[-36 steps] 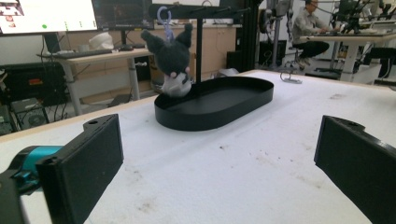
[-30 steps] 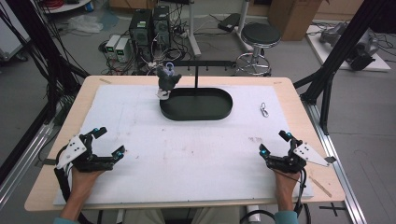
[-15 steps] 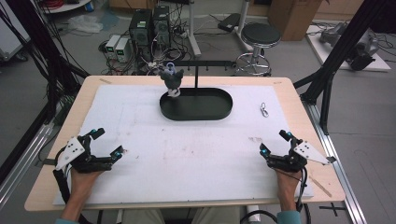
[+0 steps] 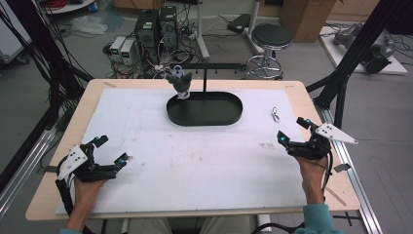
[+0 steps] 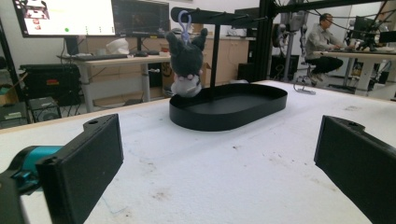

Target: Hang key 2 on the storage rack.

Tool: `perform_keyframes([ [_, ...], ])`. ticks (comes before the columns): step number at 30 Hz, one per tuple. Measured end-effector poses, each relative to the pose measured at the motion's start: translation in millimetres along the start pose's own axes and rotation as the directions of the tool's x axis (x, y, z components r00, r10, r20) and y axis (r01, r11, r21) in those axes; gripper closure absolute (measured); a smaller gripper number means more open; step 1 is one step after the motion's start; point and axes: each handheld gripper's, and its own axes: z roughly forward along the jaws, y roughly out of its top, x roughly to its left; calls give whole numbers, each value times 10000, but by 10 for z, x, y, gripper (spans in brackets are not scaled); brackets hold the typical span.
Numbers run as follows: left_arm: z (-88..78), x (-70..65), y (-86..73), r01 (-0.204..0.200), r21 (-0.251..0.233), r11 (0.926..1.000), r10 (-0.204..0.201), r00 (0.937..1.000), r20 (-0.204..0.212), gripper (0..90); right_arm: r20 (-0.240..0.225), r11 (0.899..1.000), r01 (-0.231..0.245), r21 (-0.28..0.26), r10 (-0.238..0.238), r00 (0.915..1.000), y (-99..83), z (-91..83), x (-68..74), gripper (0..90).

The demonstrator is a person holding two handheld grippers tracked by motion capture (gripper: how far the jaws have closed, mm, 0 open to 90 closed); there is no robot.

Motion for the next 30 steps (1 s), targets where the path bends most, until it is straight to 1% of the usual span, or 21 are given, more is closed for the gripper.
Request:
perform_keyframes([
  [2, -6, 8, 0, 17, 22, 10000, -17, 10000, -39, 17, 55, 9996, 151, 230, -153, 9999, 94, 36, -35, 9],
  [3, -6, 8, 0, 17, 22, 10000, -17, 10000, -39, 17, 76, 9992, 148, 370, -151, 9999, 135, 55, -63, 9],
  [4, -2, 5, -4, 22, 20, 10000, -22, 10000, -63, 17, 107, 9986, 45, 528, -50, 9999, 170, 79, -94, 9],
  [5, 2, 4, -6, 34, 36, 10000, -34, 10000, -1, 17, 135, 9972, -72, 748, 62, 9999, 202, 104, -128, 9],
  [10, 12, -7, -15, 214, 135, 9997, -214, 9998, 0, 17, 266, 9863, -194, 1640, 152, 9995, 310, 225, -290, 9],
  [12, 12, -13, -22, 140, 90, 9999, -140, 9999, -65, 17, 288, 9818, -273, 1881, 223, 9993, 341, 278, -342, 9],
  [15, 6, -21, -30, 144, -13, 9999, -144, 9997, -173, 17, 348, 9700, -226, 2420, 146, 9993, 389, 367, -412, 9],
  [17, -3, -21, -33, 211, -98, 9997, -213, 9996, -201, 17, 397, 9638, -213, 2656, 111, 9991, 418, 434, -467, 9],
  [18, -9, -16, -32, 163, -101, 9998, -165, 9996, -219, 17, 403, 9620, -228, 2721, 123, 9991, 427, 457, -484, 9],
  [19, -12, -17, -34, 173, -113, 9998, -175, 9995, -246, 17, 395, 9579, -231, 2862, 123, 9991, 438, 487, -509, 9],
  [21, -15, -18, -35, 141, -122, 9998, -144, 9995, -264, 17, 398, 9520, -368, 3039, 259, 9989, 451, 556, -563, 10],
  [22, -15, -18, -35, 141, -122, 9998, -144, 9995, -264, 17, 431, 9472, -568, 3156, 455, 9980, 457, 596, -592, 10],
  [23, -11, -24, -36, 135, -116, 9998, -138, 9995, -268, 17, 432, 9433, -547, 3275, 429, 9981, 460, 638, -630, 9],
  [24, -13, -24, -36, 103, -87, 9999, -105, 9996, -264, 17, 449, 9361, -604, 3466, 477, 9978, 469, 678, -655, 9],
  [28, -7, -35, -38, 16, -80, 10000, -19, 9994, -352, 17, 526, 9150, -352, 4019, 153, 9985, 511, 832, -724, 9],
  [29, -7, -35, -38, 9, -74, 10000, -12, 9994, -352, 17, 547, 9112, -329, 4106, 114, 9984, 516, 859, -731, 9],
  [30, -6, -35, -38, 12, -70, 10000, -15, 9993, -360, 17, 589, 9097, -296, 4142, 57, 9983, 521, 890, -743, 9],
])
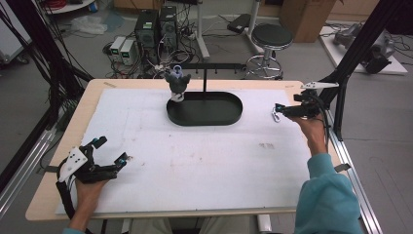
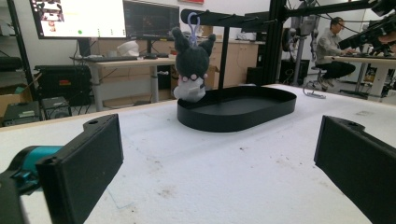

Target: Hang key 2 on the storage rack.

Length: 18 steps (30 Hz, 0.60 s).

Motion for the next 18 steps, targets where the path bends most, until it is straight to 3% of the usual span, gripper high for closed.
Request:
perform_keyframes([
  [10, 1, 6, -1, 68, 8, 10000, -68, 10000, -8, 17, 171, 9939, -92, 1102, 74, 9998, 202, 217, -165, 16],
  [12, 1, 5, -1, 56, 11, 10000, -56, 10000, -8, 17, 23, 9932, -222, 1142, 221, 9998, 240, 243, -212, 42],
  [16, 2, 7, -1, 84, 0, 10000, -84, 10000, -7, 17, 223, 9891, -261, 1448, 231, 9995, 297, 315, -268, 43],
  [18, -4, 15, -1, 168, -53, 9998, -168, 9999, 3, 17, 168, 9877, -500, 1483, 481, 9987, 284, 375, -292, 42],
])
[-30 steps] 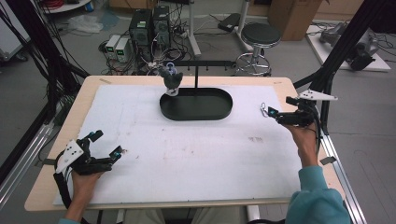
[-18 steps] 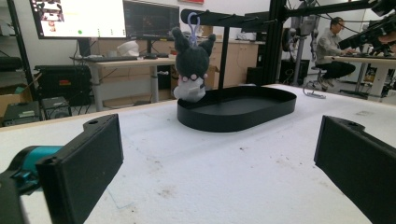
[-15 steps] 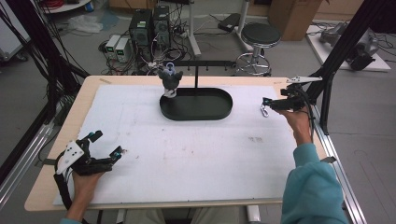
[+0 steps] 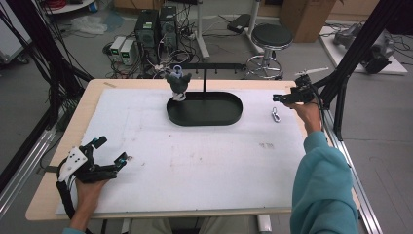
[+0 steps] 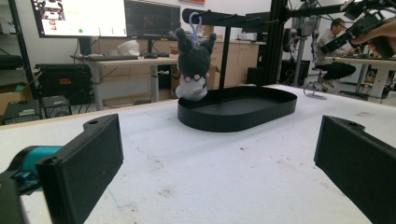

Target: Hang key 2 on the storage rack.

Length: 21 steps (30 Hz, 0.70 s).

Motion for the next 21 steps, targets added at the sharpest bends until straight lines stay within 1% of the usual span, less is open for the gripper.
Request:
perform_keyframes([
  [2, -4, 8, -1, 106, -59, 9999, -106, 9999, -32, 17, 95, 9995, -11, 322, 8, 10000, -12, 54, -13, 42],
  [4, -2, 4, -1, 72, -43, 10000, -72, 10000, -29, 17, 207, 9983, 69, 578, -81, 9998, -27, 113, -24, 42],
  [5, -1, 2, -2, 38, -34, 10000, -38, 10000, -34, 17, 216, 9977, 24, 675, -39, 9998, -33, 147, -29, 42],
  [7, 0, 1, -1, 19, -29, 10000, -19, 10000, -19, 17, 266, 9970, -10, 774, -11, 9996, -41, 192, -33, 43],
  [10, -2, 1, -1, 41, -24, 10000, -41, 10000, -26, 17, 478, 9948, -59, 1016, 10, 9989, -64, 277, -51, 43],
  [13, -1, -3, -1, -61, 4, 10000, 61, 10000, -27, 17, 504, 9919, -153, 1259, 90, 9987, -93, 360, -86, 44],
  [16, -1, -3, -1, -67, 11, 10000, 67, 10000, -30, 17, 608, 9883, -265, 1500, 175, 9980, -115, 411, -112, 49],
  [18, -1, -5, -2, -45, 9, 10000, 45, 10000, -18, 17, 640, 9872, -344, 1559, 247, 9976, -123, 426, -123, 50],
  [20, -3, -2, -1, -51, -15, 10000, 51, 10000, 13, 17, 658, 9836, -474, 1743, 364, 9972, -146, 468, -149, 54],
  [21, -3, -2, -1, -40, -15, 10000, 40, 10000, 5, 17, 657, 9816, -464, 1851, 348, 9972, -155, 483, -157, 65],
])
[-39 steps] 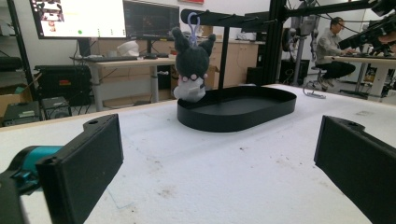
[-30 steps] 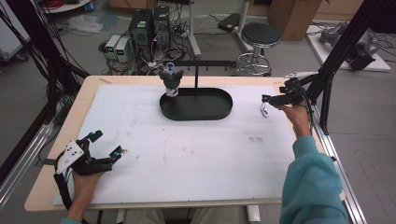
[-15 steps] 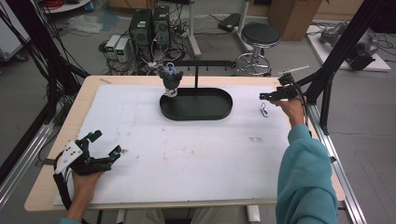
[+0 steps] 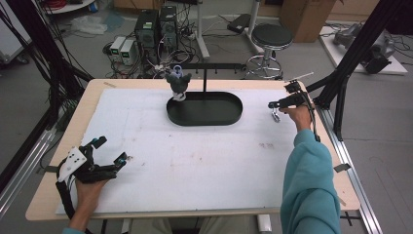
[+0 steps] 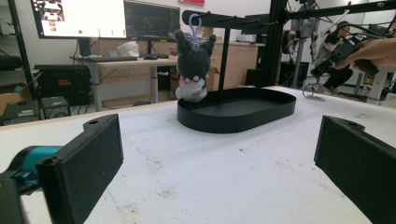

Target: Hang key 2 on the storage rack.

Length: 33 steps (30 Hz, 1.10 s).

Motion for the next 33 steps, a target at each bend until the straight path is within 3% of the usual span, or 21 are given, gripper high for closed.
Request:
perform_keyframes([
  [3, 1, -3, 0, -18, 16, 10000, 18, 10000, 7, 17, -147, 9994, 89, 331, -84, 9999, -16, 55, -12, 143],
  [10, -1, 1, 0, -2, -5, 10000, 2, 10000, 15, 17, -169, 9986, -61, 528, 70, 9998, -29, 152, -17, 188],
  [14, 1, -1, 0, -53, 8, 10000, 53, 10000, 28, 17, -281, 9973, -369, 642, 388, 9989, -46, 180, -52, 345],
  [18, 1, -3, -1, -22, 12, 10000, 22, 10000, 11, 17, -403, 9957, -490, 788, 523, 9978, -59, 192, -73, 441],
  [33, 1, -8, -1, -79, 16, 10000, 79, 10000, 38, 17, -181, 9930, -288, 1143, 310, 9994, -60, 216, -43, 678],
])
